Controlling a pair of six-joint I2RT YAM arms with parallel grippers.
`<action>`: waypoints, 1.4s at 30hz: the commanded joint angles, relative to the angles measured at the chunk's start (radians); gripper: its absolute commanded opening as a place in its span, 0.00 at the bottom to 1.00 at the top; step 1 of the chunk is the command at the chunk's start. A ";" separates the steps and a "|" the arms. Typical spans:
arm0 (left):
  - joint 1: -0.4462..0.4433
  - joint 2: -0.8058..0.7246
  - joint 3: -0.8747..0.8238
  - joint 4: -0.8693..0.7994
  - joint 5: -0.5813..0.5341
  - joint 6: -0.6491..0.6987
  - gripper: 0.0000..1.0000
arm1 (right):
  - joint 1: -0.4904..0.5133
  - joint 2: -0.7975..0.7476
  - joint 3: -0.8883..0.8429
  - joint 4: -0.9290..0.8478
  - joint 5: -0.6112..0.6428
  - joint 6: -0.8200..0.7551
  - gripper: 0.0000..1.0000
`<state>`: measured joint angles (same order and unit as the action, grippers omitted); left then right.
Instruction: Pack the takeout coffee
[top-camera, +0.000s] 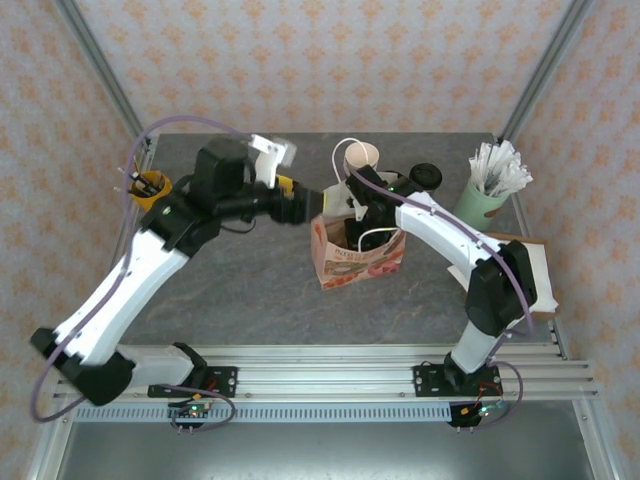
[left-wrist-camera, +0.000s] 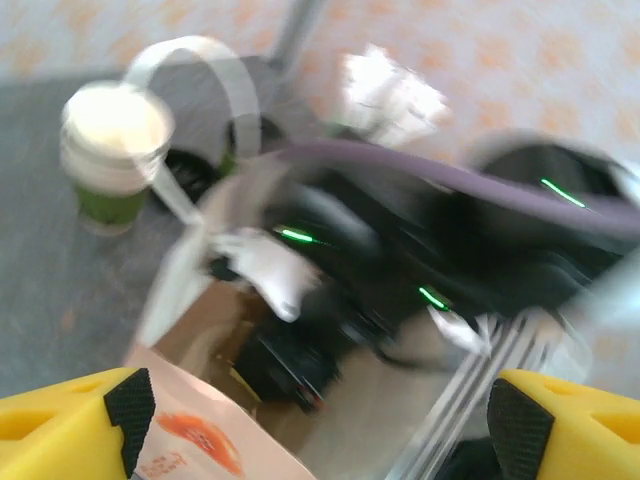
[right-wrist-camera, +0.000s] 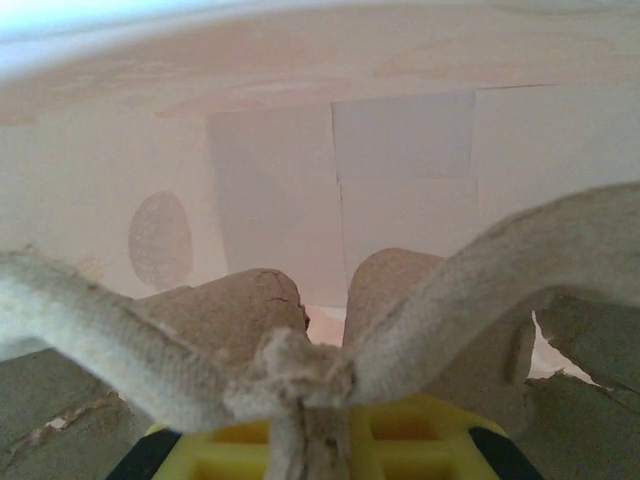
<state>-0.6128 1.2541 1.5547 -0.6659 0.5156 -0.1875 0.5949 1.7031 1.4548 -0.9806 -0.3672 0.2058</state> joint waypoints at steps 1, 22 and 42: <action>-0.089 0.111 0.129 -0.264 -0.029 0.448 0.86 | 0.004 0.030 0.047 -0.049 -0.012 0.016 0.00; -0.246 0.345 0.173 -0.322 -0.075 0.819 0.20 | 0.004 0.048 0.081 -0.053 -0.023 0.055 0.00; -0.244 0.287 0.086 -0.141 -0.132 0.730 0.00 | 0.006 0.059 0.082 -0.047 0.021 0.114 0.00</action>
<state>-0.8558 1.5906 1.6592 -0.9012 0.4076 0.5762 0.5953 1.7500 1.5173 -1.0069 -0.3828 0.2905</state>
